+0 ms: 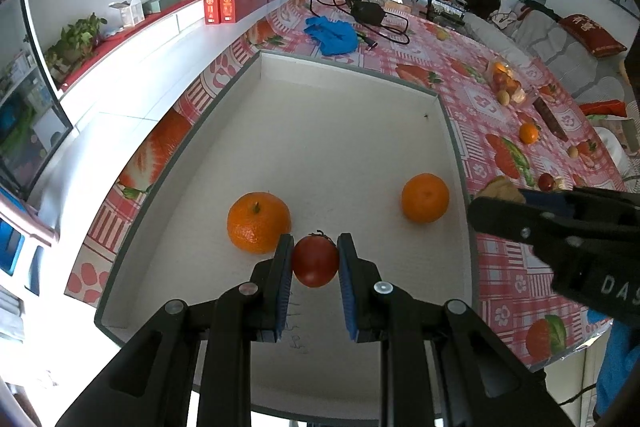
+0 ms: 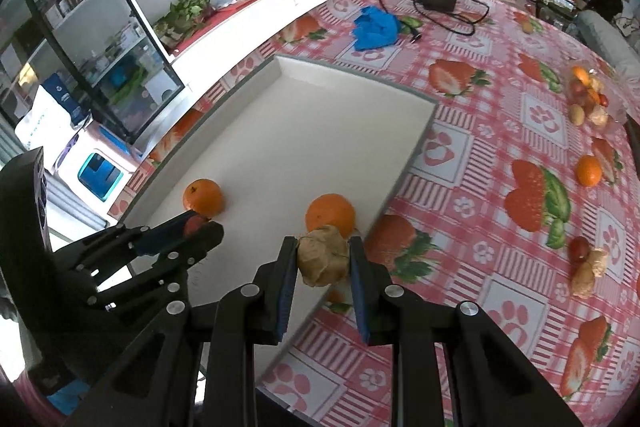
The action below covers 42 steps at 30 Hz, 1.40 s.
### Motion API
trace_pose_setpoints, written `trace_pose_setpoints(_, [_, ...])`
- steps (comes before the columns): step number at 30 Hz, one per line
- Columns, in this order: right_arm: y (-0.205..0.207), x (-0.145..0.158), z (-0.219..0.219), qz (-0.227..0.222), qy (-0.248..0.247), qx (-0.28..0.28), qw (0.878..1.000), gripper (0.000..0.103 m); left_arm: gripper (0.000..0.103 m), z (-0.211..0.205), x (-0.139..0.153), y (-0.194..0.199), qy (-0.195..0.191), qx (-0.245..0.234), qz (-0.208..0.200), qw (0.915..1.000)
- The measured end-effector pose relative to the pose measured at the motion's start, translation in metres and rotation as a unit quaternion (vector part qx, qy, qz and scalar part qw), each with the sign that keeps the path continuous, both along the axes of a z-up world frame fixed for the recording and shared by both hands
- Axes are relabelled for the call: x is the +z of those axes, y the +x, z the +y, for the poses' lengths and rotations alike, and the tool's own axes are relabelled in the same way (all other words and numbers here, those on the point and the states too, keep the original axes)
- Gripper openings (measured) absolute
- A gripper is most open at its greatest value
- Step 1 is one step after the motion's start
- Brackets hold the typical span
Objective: Organize fruits
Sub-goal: 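Carry the red and brown fruits into the white tray and open both tools, then lift both tools out of the tray and move back over the table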
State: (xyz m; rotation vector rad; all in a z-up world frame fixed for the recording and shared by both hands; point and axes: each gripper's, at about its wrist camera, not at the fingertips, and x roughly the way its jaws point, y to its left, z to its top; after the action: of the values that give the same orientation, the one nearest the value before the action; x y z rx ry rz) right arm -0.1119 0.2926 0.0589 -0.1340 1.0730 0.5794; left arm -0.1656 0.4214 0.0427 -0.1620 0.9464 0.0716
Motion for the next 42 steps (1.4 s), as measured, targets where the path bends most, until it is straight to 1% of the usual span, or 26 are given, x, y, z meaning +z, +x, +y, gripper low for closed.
trace_pose_setpoints(13, [0.012, -0.02, 0.023, 0.019, -0.011, 0.015, 1.0, 0.027, 0.024, 0.003, -0.016, 0.017, -0.003, 0.004, 0.019, 0.9998])
trace_pose_setpoints(24, [0.029, -0.013, 0.034, -0.004, -0.021, 0.015, 1.0, 0.027, 0.024, 0.01, -0.018, 0.034, -0.003, 0.013, 0.022, 0.9997])
trace_pose_setpoints(28, [0.042, -0.012, 0.039, -0.009, -0.024, 0.011, 1.0, 0.027, 0.024, 0.012, -0.015, 0.043, -0.006, 0.016, 0.02, 0.9997])
trace_pose_setpoints(31, [0.049, -0.011, 0.042, -0.005, -0.02, 0.008, 1.0, 0.027, 0.026, 0.01, -0.008, 0.043, 0.0, 0.015, 0.01, 0.9998])
trace_pose_setpoints(33, [0.051, -0.009, 0.044, -0.006, -0.018, 0.007, 1.0, 0.027, 0.039, 0.008, -0.003, 0.041, 0.006, 0.01, -0.002, 0.9999])
trace_pose_setpoints(35, [0.051, -0.008, 0.044, -0.004, -0.015, 0.01, 1.0, 0.027, 0.069, 0.006, 0.001, 0.038, 0.007, 0.009, -0.013, 0.9998])
trace_pose_setpoints(36, [0.051, -0.008, 0.044, -0.002, -0.012, 0.01, 1.0, 0.027, 0.075, 0.004, 0.004, 0.035, 0.011, 0.011, -0.022, 0.9996])
trace_pose_setpoints(37, [0.05, -0.008, 0.042, 0.001, -0.008, 0.01, 1.0, 0.031, 0.082, 0.003, 0.008, 0.032, 0.02, 0.016, -0.031, 0.9992])
trace_pose_setpoints(38, [0.05, -0.007, 0.04, 0.004, -0.003, 0.009, 1.0, 0.05, 0.082, 0.002, 0.01, 0.029, 0.027, 0.018, -0.037, 0.9988])
trace_pose_setpoints(39, [0.049, -0.006, 0.038, 0.005, 0.003, 0.007, 1.0, 0.077, 0.082, 0.0, 0.013, 0.027, 0.033, 0.019, -0.04, 0.9985])
trace_pose_setpoints(40, [0.048, -0.004, 0.035, 0.005, 0.009, 0.004, 1.0, 0.085, 0.083, 0.0, 0.014, 0.026, 0.034, 0.019, -0.037, 0.9985])
trace_pose_setpoints(42, [0.046, 0.003, 0.03, -0.003, 0.018, -0.002, 1.0, 0.087, 0.083, 0.0, 0.015, 0.025, 0.031, 0.02, -0.031, 0.9989])
